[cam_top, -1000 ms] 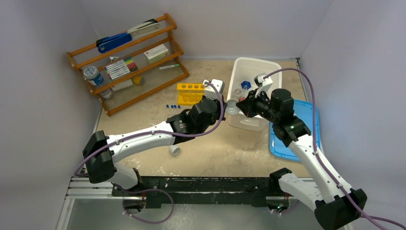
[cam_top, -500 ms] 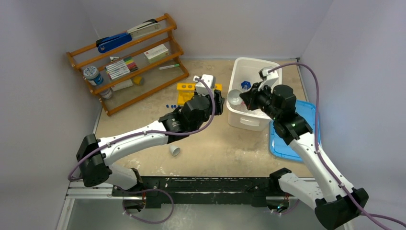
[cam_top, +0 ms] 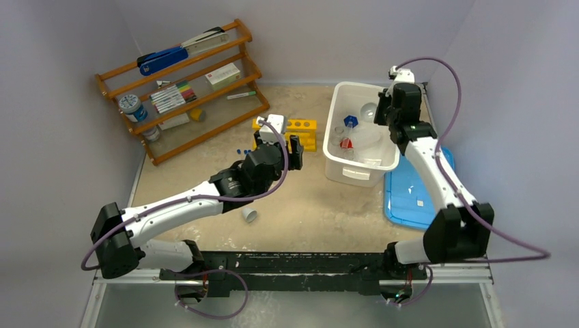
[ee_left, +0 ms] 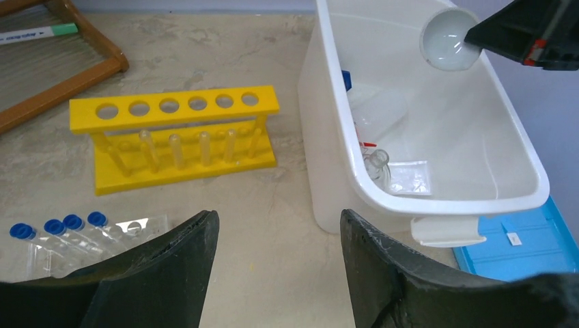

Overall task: Organize the chemistry lab equipment
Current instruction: Pick up the chemistry item at the center of the board, then place the chemistry item in the storage box.

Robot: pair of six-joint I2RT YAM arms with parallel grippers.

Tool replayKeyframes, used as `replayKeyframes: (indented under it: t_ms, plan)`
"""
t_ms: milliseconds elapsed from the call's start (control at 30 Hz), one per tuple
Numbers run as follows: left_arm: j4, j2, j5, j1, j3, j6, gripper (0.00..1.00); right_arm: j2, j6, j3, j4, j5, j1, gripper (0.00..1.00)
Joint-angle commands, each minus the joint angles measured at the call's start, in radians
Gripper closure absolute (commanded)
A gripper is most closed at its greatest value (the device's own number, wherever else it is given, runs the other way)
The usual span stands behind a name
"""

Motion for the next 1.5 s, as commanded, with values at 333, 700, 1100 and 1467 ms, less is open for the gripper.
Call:
replayKeyframes:
  t_ms: [333, 700, 1100, 1467]
  plan:
    - [0.005, -0.092, -0.014, 0.015, -0.065, -0.018, 0.34, 0.323, -0.047, 0.199, -0.049, 0.093, -0.040, 1.00]
    - [-0.031, -0.114, -0.026, 0.025, -0.116, -0.042, 0.31, 0.467, -0.095, 0.273, -0.065, 0.212, -0.041, 1.00]
    - [-0.052, -0.108, 0.006, 0.046, -0.170, -0.077, 0.29, 0.544, -0.122, 0.317, -0.098, 0.269, -0.032, 0.99]
    - [-0.081, -0.145, 0.010, 0.059, -0.246, -0.108, 0.27, 0.568, -0.124, 0.310, -0.090, 0.266, -0.024, 0.92]
